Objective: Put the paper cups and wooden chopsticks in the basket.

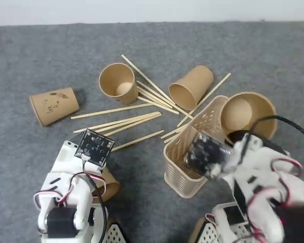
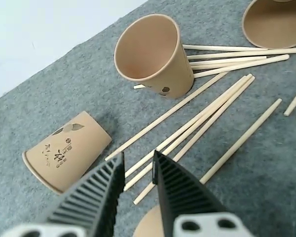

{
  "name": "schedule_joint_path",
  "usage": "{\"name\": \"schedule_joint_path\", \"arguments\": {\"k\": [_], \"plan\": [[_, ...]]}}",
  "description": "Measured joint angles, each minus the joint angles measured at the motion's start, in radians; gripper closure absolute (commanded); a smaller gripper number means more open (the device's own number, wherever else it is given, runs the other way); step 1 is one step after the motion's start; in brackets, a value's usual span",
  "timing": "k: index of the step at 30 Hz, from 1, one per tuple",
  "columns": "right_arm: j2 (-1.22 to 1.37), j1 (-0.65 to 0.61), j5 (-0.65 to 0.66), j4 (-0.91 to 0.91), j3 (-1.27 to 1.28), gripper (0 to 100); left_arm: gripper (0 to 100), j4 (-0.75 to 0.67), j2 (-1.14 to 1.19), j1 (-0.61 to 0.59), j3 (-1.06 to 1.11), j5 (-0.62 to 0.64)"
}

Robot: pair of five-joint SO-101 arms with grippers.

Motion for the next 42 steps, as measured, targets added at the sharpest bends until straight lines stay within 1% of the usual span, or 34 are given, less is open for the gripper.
{"name": "schedule_joint_path", "arguments": {"k": [5,9,14,17,20,22,23,24,27,29,31,38,42], "plan": [[0.023,-0.025,0.000,0.000,0.021,99.1,91,0.000,0.000,0.000,0.000,0.005],[0.025,-0.031,-0.009,0.000,0.021,99.1,91,0.000,0.000,0.000,0.000,0.048],[0.025,-0.114,-0.086,0.000,0.054,99.1,91,0.000,0.000,0.000,0.000,0.057],[0.025,-0.176,-0.104,0.000,0.095,99.1,91,0.000,0.000,0.000,0.000,0.057],[0.025,-0.169,-0.106,0.000,0.118,99.0,91,0.000,0.000,0.000,0.000,0.057],[0.032,-0.140,-0.106,0.000,0.123,97.7,91,0.000,0.000,0.000,0.000,0.057],[0.037,-0.118,-0.106,0.000,0.123,94.7,91,0.000,0.000,0.000,0.000,0.057],[0.040,-0.092,-0.106,0.000,0.123,89.6,91,0.000,0.000,0.000,0.000,0.057],[0.043,-0.015,-0.106,-0.005,0.123,70.8,91,0.000,0.000,0.000,0.000,0.057],[0.043,0.026,-0.106,-0.011,0.123,64.8,91,0.000,0.000,0.000,0.000,0.057],[0.043,0.035,-0.106,-0.023,0.123,65.2,91,0.000,0.000,0.000,0.000,0.060],[0.043,0.038,-0.109,-0.081,0.123,76.5,91,0.000,0.000,0.000,0.000,0.060],[0.043,0.040,-0.109,-0.098,0.123,80.0,91,0.000,0.000,0.000,0.000,0.060]]}}
